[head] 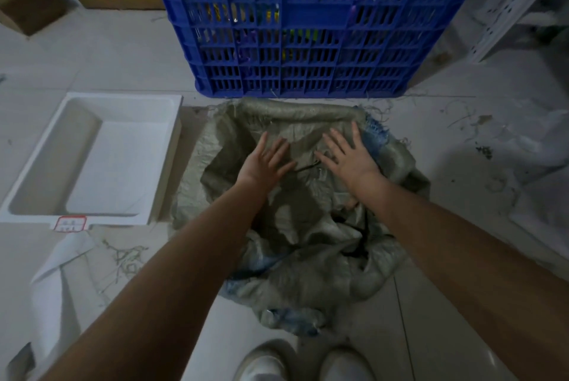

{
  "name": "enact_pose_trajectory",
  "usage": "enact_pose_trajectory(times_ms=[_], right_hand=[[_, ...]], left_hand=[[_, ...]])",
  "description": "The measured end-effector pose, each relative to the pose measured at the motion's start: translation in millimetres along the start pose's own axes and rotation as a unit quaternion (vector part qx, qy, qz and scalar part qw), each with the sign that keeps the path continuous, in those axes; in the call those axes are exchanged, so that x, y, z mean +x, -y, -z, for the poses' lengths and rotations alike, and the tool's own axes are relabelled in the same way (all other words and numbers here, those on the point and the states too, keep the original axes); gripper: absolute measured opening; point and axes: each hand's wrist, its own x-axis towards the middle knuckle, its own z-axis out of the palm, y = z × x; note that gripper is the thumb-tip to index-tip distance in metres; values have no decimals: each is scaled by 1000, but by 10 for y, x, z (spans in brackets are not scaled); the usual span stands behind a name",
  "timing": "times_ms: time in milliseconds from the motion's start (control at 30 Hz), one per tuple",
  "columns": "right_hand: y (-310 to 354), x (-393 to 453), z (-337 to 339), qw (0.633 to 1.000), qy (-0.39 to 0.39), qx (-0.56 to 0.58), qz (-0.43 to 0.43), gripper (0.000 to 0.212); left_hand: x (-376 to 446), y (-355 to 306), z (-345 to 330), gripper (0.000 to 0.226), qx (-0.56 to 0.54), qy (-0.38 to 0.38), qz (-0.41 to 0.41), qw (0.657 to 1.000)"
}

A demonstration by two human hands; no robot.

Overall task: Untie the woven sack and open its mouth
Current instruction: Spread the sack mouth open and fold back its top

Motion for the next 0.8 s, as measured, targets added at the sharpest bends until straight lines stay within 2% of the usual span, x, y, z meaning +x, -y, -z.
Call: enact_pose_trajectory(times_ms=[100, 167, 200, 233, 300, 333, 467, 567, 667, 767, 800], right_hand=[[-4, -97, 133, 1000, -5, -1, -17, 90], [137, -204, 200, 995, -91, 20, 35, 76], [254, -258, 208, 986, -135, 60, 73, 71], [381, -319, 208, 977, -147, 117, 105, 69], [603, -404, 165, 970, -67, 203, 117, 75], [679, -405, 116, 973, -19, 206, 104, 80], [707, -309, -219, 987, 54, 137, 68, 100], [561, -293, -448, 986, 100, 124, 53, 90], [502, -327, -534, 982, 105, 147, 59, 80], [499, -379, -455, 969, 72, 227, 58, 100], [488, -410, -407, 964, 56, 256, 53, 100]], left_hand=[[-42, -21, 36, 61, 12, 6, 16, 1000], [-139, -123, 141, 51, -101, -4, 14, 995], [-198, -203, 194, 46, -164, 4, -3, 987], [-259, -288, 227, 45, -199, 10, -23, 980], [-351, -414, 194, 55, -175, 60, -29, 982], [-345, -444, 120, 64, -154, 100, -17, 983], [-368, -400, -155, 81, -130, 152, 5, 980], [-405, -315, -302, 90, -128, 169, 31, 977], [-430, -317, -366, 94, -146, 171, 38, 974], [-469, -317, -267, 92, -198, 146, 58, 968], [-497, -301, -214, 90, -223, 132, 67, 963]])
